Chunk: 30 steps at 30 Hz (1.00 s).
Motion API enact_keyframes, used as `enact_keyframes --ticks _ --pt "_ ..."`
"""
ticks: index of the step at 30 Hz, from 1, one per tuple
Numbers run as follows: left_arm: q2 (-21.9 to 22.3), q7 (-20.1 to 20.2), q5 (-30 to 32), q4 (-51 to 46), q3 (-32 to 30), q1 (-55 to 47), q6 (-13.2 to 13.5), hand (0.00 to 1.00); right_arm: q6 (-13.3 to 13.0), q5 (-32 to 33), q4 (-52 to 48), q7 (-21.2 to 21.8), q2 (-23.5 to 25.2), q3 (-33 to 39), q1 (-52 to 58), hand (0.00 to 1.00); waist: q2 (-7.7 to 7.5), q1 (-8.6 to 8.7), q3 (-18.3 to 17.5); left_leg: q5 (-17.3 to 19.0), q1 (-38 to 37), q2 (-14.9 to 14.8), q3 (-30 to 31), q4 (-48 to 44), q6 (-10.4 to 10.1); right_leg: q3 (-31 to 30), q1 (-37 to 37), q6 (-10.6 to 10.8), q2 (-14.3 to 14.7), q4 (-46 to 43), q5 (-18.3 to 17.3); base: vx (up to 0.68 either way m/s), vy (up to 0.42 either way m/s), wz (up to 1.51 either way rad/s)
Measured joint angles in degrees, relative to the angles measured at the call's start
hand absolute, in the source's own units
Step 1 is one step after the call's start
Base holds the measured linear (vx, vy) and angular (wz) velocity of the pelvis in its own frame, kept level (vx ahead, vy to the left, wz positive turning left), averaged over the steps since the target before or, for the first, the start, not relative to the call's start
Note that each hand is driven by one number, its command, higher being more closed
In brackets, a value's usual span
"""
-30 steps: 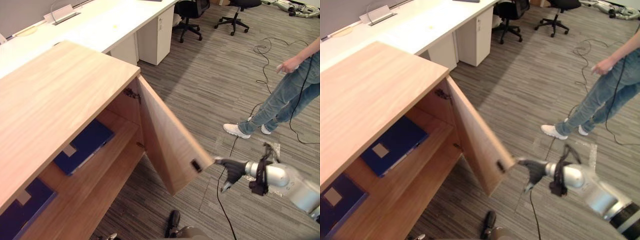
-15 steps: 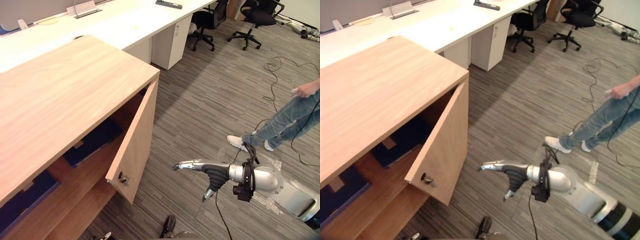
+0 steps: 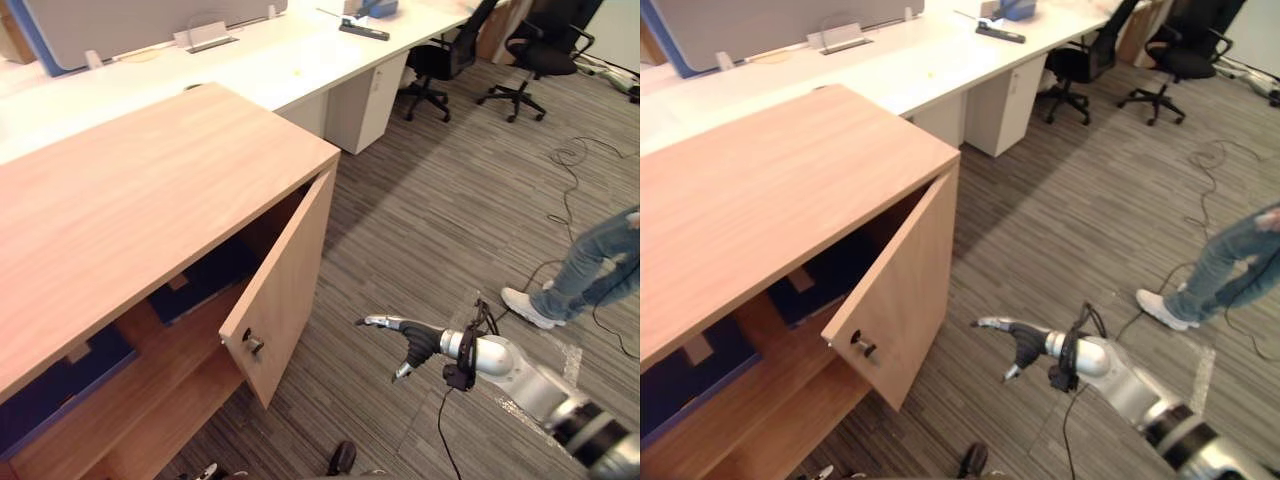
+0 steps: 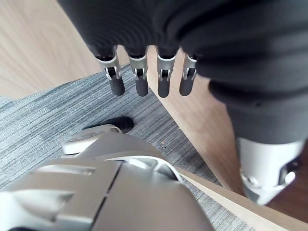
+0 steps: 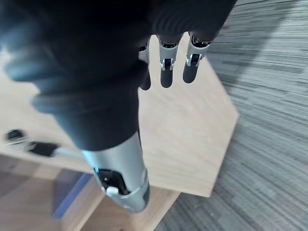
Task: Walk over to the cabinet, pick up the folder, carry it to the office cabinet, place the folder inside the office cabinet, then close the office cabinet door
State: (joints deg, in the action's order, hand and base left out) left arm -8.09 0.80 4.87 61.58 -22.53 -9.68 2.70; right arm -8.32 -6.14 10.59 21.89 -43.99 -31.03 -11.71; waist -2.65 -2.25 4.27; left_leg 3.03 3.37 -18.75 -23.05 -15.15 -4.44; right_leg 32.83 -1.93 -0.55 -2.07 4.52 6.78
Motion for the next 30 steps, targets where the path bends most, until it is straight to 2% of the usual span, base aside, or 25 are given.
enact_keyframes --ticks 2,4,5,6,8,11,14,18,20,21,22,23,24,25,26,27,29,30 --pt "1.3 -0.5 -1.1 -0.7 2.6 -0.1 0.0 0.00 1.5 -5.7 10.6 -3.8 5.2 1.0 -0.4 0.00 1.42 -1.28 1.4 0.1 2.0 -0.2 5.0 -5.5 0.1 1.2 2.0 0.2 -0.5 -0.6 -0.9 -0.05 -0.024 0.41" --pt "2.1 -1.0 -2.2 -1.8 5.1 -0.6 0.0 0.00 2.7 -9.9 18.5 -7.2 10.1 3.5 -0.3 0.00 2.71 -2.02 1.9 0.2 2.8 0.0 5.4 -6.5 0.0 2.6 2.4 -0.1 -1.1 -1.5 -1.5 -0.04 0.071 0.46" --pt "2.4 -1.2 -2.4 -2.7 6.8 -0.6 0.0 0.00 3.4 -11.3 23.0 -9.2 13.0 5.2 -0.2 0.00 3.27 -2.39 2.5 1.2 3.3 0.6 5.2 -6.7 -0.7 3.5 2.2 -0.1 -2.0 -1.8 -1.6 -0.02 0.098 0.45" --pt "2.5 -1.2 -2.3 -2.9 7.4 -0.6 0.0 0.00 3.9 -12.1 24.9 -10.2 14.3 5.6 -0.1 0.00 3.63 -2.60 2.4 1.9 3.8 1.0 5.0 -6.9 -0.5 4.0 2.0 0.0 -2.2 -2.1 -1.6 -0.01 0.170 0.46" --pt "2.3 -1.2 -2.1 -3.2 8.9 -0.7 -0.1 0.00 5.0 -13.4 30.0 -12.2 19.6 7.4 2.3 0.00 4.57 -2.97 2.3 2.6 2.6 3.4 5.4 -1.9 -1.4 6.0 1.8 0.8 -3.4 -3.4 -2.1 0.02 0.174 0.56" --pt "2.6 -1.2 -2.0 -3.6 9.6 -0.2 -0.1 0.00 5.5 -15.1 35.5 -13.0 25.5 7.7 4.4 0.00 3.37 -2.74 2.7 -0.7 2.6 7.8 9.7 4.5 -1.0 6.5 1.2 1.8 -5.7 -3.8 -2.0 0.02 0.099 0.77" --pt "2.7 -1.6 -2.0 -3.6 9.7 0.1 -0.2 0.00 7.1 -15.3 43.4 -14.3 32.1 12.7 5.6 0.00 3.04 -2.69 2.2 -4.0 1.6 11.4 14.4 9.7 -0.9 10.5 2.7 3.1 -8.1 -4.0 -1.5 0.14 0.111 0.92" --pt "2.7 -2.0 -2.1 -3.6 9.7 -0.1 -0.5 0.00 8.2 -15.3 48.5 -16.7 36.3 17.0 6.3 0.00 2.88 -3.24 2.1 -4.9 -0.9 14.3 19.0 12.2 -0.1 14.8 6.8 4.6 -10.7 -5.5 -1.8 0.15 0.102 0.74" --pt "2.7 -2.1 -2.1 -3.6 9.8 -0.2 -0.5 0.00 8.5 -15.0 50.1 -17.8 37.1 20.5 7.0 0.00 2.40 -3.32 1.8 -4.7 -1.4 16.6 22.2 12.1 0.8 17.1 8.0 6.2 -14.5 -10.5 -4.1 0.15 0.165 0.83" --pt "2.7 -2.2 -2.2 -3.5 10.0 -0.2 -0.5 0.00 8.8 -14.7 50.9 -18.3 37.2 22.2 7.4 0.00 2.15 -3.28 1.5 -4.7 -1.3 17.7 23.8 12.0 1.4 17.6 8.2 6.2 -16.4 -13.4 -5.1 0.18 0.230 1.15" --pt "2.6 -2.6 -2.3 -3.2 10.3 -0.4 -0.5 0.00 9.2 -13.6 51.7 -19.0 37.4 24.4 8.3 0.00 2.28 -3.27 1.1 -4.7 -1.2 18.8 26.5 11.7 2.1 16.9 8.4 5.8 -18.7 -17.6 -5.7 0.12 0.166 1.06" --pt "2.6 -2.8 -2.4 -3.2 10.6 -0.5 -0.4 0.00 9.4 -12.9 52.2 -19.3 37.4 25.4 8.7 0.00 2.15 -3.24 1.0 -4.9 -1.3 19.4 27.8 11.7 2.4 16.1 8.5 5.7 -19.7 -19.6 -5.7 0.13 0.199 1.27" --pt "2.2 -2.9 -2.4 -3.2 11.2 -0.9 -0.4 0.00 9.6 -12.4 52.5 -19.8 38.0 27.0 9.4 0.00 1.80 -3.33 0.9 -5.0 -1.4 20.1 30.4 11.7 2.9 11.9 8.3 5.2 -20.9 -22.5 -5.9 0.10 0.163 1.13" --pt "1.5 -3.1 -2.4 -3.2 11.5 -1.4 -0.3 0.00 9.8 -11.7 52.8 -19.9 39.1 27.8 9.5 0.00 0.75 -3.37 0.9 -5.2 -1.2 20.6 32.4 11.8 3.1 6.4 7.6 4.5 -20.9 -24.0 -6.0 0.08 0.141 1.01" --pt "1.1 -3.1 -2.4 -3.1 11.6 -2.0 -0.4 0.00 9.8 -11.4 52.9 -19.9 39.7 28.4 9.4 0.00 0.56 -3.42 0.8 -5.2 -1.0 20.6 33.3 11.8 3.2 3.4 7.2 3.2 -20.3 -24.1 -6.9 0.04 0.074 0.85" --pt "0.6 -3.1 -2.4 -2.4 11.7 -2.5 -0.4 0.00 9.7 -10.3 53.2 -20.1 41.1 30.4 9.4 0.00 0.07 -3.19 0.6 -5.1 -0.1 20.4 35.8 11.6 3.3 -3.3 6.7 2.3 -18.1 -23.1 -10.2 0.02 -0.008 0.85" --pt "0.6 -3.1 -2.3 -2.0 11.6 -2.1 -0.5 0.00 9.8 -8.5 53.3 -20.4 41.5 34.1 10.0 0.00 0.04 -2.90 0.7 -4.8 1.5 20.3 40.9 10.7 2.9 -10.8 5.5 3.6 -14.5 -22.2 -14.5 0.00 -0.093 1.11" --pt "0.6 -3.1 -2.3 -1.9 11.5 -1.9 -0.5 0.00 9.8 -8.1 53.3 -20.5 41.5 35.1 10.2 0.00 0.08 -2.84 0.7 -4.7 1.8 20.3 42.3 10.5 2.7 -12.3 4.9 3.7 -14.1 -22.2 -15.1 -0.02 -0.147 1.19"
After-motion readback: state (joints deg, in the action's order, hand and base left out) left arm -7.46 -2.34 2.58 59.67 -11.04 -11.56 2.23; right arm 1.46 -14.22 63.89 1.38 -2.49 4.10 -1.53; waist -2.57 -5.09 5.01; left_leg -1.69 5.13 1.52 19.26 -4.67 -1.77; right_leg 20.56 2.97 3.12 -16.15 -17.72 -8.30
